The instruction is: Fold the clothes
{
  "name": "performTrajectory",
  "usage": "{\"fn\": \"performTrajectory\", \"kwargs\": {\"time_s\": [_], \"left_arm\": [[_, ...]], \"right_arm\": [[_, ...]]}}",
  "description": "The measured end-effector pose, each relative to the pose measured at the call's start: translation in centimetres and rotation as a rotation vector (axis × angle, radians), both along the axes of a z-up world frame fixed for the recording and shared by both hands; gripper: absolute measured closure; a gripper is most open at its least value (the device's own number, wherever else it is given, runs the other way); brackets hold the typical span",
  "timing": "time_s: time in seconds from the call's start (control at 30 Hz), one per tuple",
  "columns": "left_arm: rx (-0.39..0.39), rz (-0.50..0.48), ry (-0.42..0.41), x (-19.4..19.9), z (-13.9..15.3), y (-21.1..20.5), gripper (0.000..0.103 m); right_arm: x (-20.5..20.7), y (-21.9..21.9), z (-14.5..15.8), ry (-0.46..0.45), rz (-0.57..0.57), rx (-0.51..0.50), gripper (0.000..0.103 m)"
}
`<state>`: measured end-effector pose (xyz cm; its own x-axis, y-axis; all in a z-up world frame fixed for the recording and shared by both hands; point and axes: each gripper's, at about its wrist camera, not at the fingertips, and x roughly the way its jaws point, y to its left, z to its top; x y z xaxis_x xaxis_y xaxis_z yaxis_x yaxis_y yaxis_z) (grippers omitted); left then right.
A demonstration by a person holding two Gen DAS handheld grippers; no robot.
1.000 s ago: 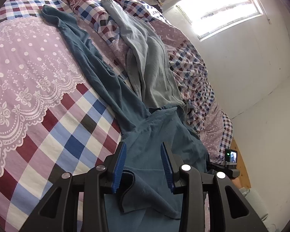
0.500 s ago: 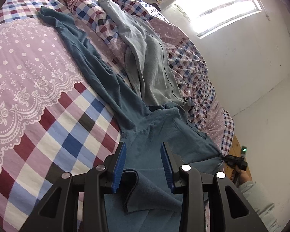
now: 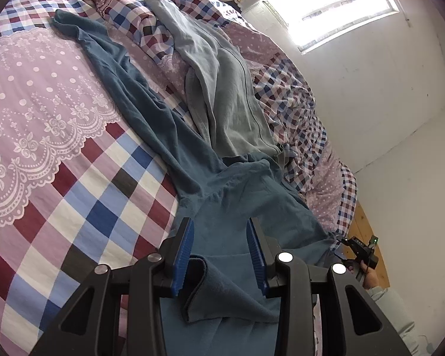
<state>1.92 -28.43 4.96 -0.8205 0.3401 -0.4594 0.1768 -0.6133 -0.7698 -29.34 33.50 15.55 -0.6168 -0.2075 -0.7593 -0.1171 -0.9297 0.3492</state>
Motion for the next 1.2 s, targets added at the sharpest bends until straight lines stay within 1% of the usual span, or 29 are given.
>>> {"fn": "performTrajectory", "kwargs": {"time_s": [0.1, 0.13, 0.17, 0.3, 0.4, 0.47, 0.53, 0.6, 0.67, 0.77, 0.83, 0.87, 0.9, 0.97, 1.0, 1.03, 1.13, 1.2], "left_arm": [[0.004, 0.001, 0.006, 0.0, 0.2, 0.0, 0.065], [0.006, 0.002, 0.009, 0.0, 0.2, -0.1, 0.065], [0.008, 0.004, 0.01, 0.0, 0.2, -0.1, 0.065], [0.016, -0.004, 0.003, 0.0, 0.2, -0.1, 0.065], [0.025, -0.012, 0.014, 0.1, 0.5, 0.0, 0.065], [0.031, -0.016, 0.021, 0.2, 0.7, 0.1, 0.065], [0.034, -0.019, 0.024, 0.1, 0.8, 0.3, 0.065], [0.037, -0.021, 0.028, 0.2, 1.0, 0.4, 0.065], [0.036, -0.025, 0.031, 0.2, 1.2, 0.6, 0.065], [0.036, -0.039, 0.03, 0.3, 1.4, 1.2, 0.065], [0.052, -0.061, 0.012, 0.3, 1.3, 1.7, 0.065], [0.06, -0.071, 0.003, 0.3, 1.3, 2.0, 0.065], [0.063, -0.077, -0.007, 0.5, 1.3, 2.3, 0.065], [0.067, -0.088, -0.025, 0.7, 1.2, 2.8, 0.065], [0.067, -0.09, -0.028, 0.9, 1.3, 3.0, 0.065], [0.062, -0.09, -0.042, 1.1, 1.3, 3.2, 0.065], [0.015, -0.078, -0.108, 1.4, 1.1, 3.8, 0.065], [-0.005, -0.091, -0.161, 1.4, 0.4, 4.4, 0.065]], "right_arm": [[-0.7, 0.0, -0.2, -0.11, 0.032, 0.025, 0.03], [-0.3, -0.1, 0.0, -0.111, 0.038, 0.039, 0.03], [0.1, -0.3, 0.3, -0.103, 0.042, 0.054, 0.03], [3.5, -2.6, 1.7, -0.02, 0.093, 0.077, 0.03], [7.3, -5.1, 2.2, 0.046, 0.193, 0.081, 0.03], [10.4, -6.5, 1.9, 0.073, 0.247, 0.116, 0.03], [13.3, -7.5, 1.2, 0.08, 0.282, 0.169, 0.03], [16.8, -8.7, 0.1, 0.1, 0.317, 0.284, 0.03], [19.8, -9.6, -1.3, 0.121, 0.357, 0.421, 0.03], [24.0, -11.0, -3.8, 0.144, 0.424, 0.549, 0.032], [25.4, -11.5, -5.4, 0.147, 0.43, 0.602, 0.039], [26.0, -11.6, -5.9, 0.154, 0.417, 0.605, 0.049], [26.6, -11.4, -6.3, 0.173, 0.377, 0.58, 0.052], [27.3, -11.1, -6.5, 0.218, 0.31, 0.513, 0.053], [27.4, -11.4, -6.6, 0.218, 0.302, 0.482, 0.053], [27.1, -12.1, -6.5, 0.214, 0.321, 0.459, 0.054], [27.4, -14.3, -6.3, 0.257, 0.383, 0.441, 0.054], [27.6, -15.2, -6.9, 0.257, 0.404, 0.419, 0.054]]}}
